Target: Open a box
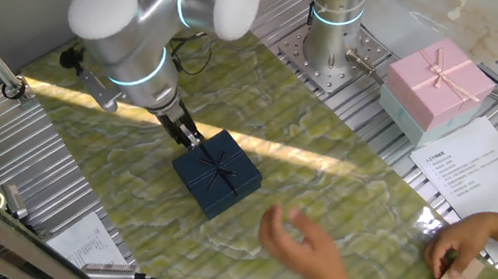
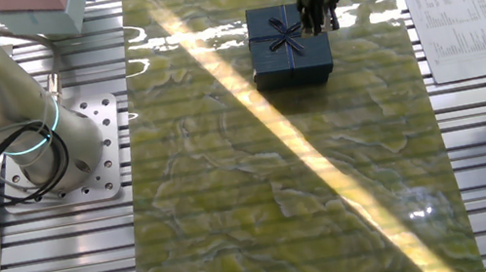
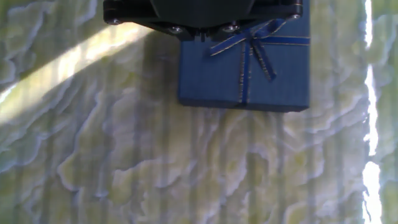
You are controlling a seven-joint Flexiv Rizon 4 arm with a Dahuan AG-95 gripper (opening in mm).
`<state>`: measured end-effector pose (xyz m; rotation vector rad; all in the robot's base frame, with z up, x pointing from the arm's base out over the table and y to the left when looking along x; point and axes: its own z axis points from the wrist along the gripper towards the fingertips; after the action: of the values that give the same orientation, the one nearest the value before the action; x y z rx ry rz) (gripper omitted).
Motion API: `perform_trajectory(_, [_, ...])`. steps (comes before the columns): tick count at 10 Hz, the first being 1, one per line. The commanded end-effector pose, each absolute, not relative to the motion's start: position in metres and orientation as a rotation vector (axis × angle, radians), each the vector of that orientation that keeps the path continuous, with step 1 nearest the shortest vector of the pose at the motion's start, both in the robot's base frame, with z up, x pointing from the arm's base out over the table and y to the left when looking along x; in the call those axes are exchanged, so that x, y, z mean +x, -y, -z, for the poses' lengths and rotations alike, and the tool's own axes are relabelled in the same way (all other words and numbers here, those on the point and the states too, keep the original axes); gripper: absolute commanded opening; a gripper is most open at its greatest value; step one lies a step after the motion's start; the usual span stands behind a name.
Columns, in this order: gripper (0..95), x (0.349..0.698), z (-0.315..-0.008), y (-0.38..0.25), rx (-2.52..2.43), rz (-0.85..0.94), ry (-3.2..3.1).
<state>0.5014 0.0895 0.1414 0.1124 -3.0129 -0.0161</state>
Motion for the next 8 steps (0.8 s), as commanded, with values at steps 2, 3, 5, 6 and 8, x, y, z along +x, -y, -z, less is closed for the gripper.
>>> perform_trajectory(2, [0.0, 0.5024, -0.1406, -0.088, 0.095, -0.008, 3.013])
perform_trajectory(3, [0.0, 0.5024, -0.1406, -0.088, 0.113, -0.007, 3.013])
perform_trajectory(5, [0.0, 0.5024, -0.1406, -0.088, 0.199, 0.008, 3.003])
perform_trajectory(6, [0.0, 0.5024, -0.1406, -0.088, 0.242, 0.014, 3.003])
perform_trajectory(8, [0.0, 0.5024, -0.1406, -0.088, 0.308, 0.018, 3.012])
